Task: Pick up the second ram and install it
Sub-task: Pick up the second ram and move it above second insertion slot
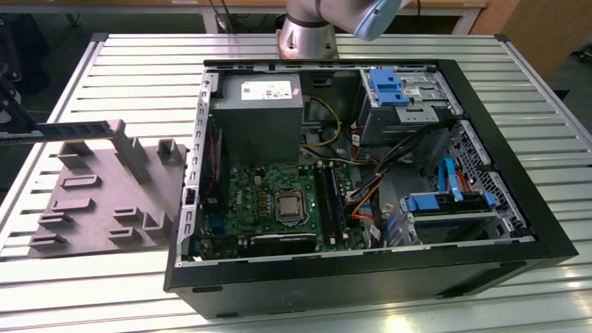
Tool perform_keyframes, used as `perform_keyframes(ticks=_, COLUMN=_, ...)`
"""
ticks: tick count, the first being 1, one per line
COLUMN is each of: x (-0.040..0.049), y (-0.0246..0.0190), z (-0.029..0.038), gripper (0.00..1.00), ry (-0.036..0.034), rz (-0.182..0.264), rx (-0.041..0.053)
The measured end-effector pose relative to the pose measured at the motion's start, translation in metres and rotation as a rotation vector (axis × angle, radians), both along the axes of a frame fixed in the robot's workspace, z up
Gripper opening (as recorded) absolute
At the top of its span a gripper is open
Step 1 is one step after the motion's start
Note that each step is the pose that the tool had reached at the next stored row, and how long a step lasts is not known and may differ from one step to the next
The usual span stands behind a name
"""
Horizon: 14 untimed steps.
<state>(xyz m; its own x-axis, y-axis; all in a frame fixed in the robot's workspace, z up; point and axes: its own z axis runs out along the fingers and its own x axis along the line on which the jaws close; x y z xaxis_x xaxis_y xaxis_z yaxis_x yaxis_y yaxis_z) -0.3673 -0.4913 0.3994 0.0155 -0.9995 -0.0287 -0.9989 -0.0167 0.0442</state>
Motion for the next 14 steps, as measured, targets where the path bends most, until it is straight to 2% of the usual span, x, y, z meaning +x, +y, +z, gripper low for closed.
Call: perform_keyframes(ticks=14, x=0.0076, y=0.0, z=0.0, gripper=0.12, ry=0.0, rz=0.0, rx=0.0001)
